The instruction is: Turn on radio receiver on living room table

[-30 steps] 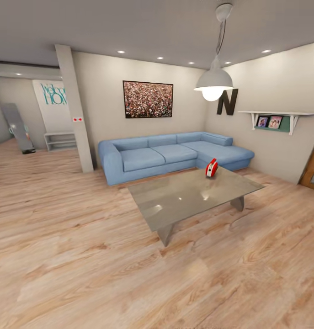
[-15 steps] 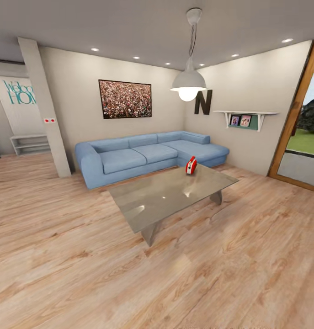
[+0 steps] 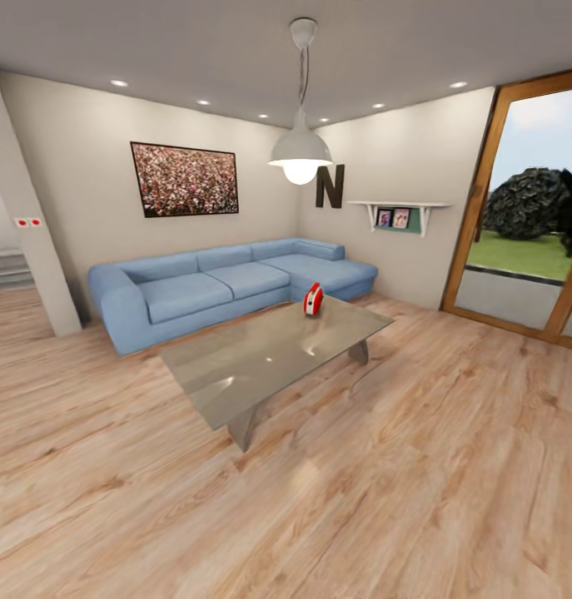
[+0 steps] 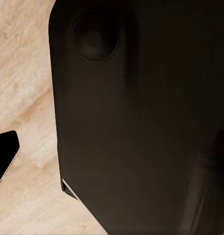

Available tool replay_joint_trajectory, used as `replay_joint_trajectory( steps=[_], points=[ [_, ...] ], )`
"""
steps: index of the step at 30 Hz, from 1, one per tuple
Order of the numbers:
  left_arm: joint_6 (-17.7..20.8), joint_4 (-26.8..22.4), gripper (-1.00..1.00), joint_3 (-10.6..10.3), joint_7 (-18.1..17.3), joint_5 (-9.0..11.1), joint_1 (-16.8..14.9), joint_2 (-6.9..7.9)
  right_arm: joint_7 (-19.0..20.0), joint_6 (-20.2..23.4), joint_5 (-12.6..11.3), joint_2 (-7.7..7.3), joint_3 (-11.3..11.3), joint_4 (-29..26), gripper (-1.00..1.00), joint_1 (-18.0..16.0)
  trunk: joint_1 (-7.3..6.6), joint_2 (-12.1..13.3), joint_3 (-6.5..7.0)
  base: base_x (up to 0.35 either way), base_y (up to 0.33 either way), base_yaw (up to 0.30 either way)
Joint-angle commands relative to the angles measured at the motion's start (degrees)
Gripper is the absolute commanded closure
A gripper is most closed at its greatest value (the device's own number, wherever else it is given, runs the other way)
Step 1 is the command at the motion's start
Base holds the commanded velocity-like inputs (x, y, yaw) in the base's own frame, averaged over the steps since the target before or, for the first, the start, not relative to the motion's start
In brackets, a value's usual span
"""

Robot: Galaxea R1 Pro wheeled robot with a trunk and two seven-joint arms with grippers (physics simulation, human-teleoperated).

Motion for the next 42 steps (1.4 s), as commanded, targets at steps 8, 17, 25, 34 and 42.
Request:
replay_joint_trajectory(
  steps=[8, 17, 25, 34, 42],
  points=[
    [0.08, -0.02, -1.0, 0.01, 0.02, 0.0, 0.0, -0.09, 0.03, 0.0, 0.02, 0.0, 0.0, 0.0, -1.0, 0.0, 0.0, 0.0, 0.0, 0.0, 0.0, -0.287],
    [0.09, 0.04, -1.0, 0.07, 0.09, 0.08, 0.0, -0.33, 0.0, 0.0, 0.01, 0.0, 0.0, 0.0, -1.0, 0.0, 0.0, 0.0, 0.0, 0.0, 0.0, -0.287],
    [0.09, 0.05, -1.0, 0.09, 0.09, 0.09, 0.0, -0.34, 0.03, 0.0, -0.01, 0.0, 0.0, 0.0, -1.0, 0.0, 0.0, 0.0, 0.0, 0.0, 0.0, -0.287],
    [0.09, 0.06, -1.0, 0.09, 0.07, 0.09, 0.0, -0.28, 0.06, 0.0, -0.04, 0.0, 0.0, 0.0, -1.0, 0.0, 0.0, 0.0, 0.0, 0.0, 0.0, -0.287],
    [0.09, 0.06, -1.0, 0.09, 0.09, 0.09, 0.0, -0.28, 0.06, 0.0, -0.04, 0.0, 0.0, 0.0, -1.0, 0.0, 0.0, 0.0, 0.0, 0.0, 0.0, -0.287]
  ],
)
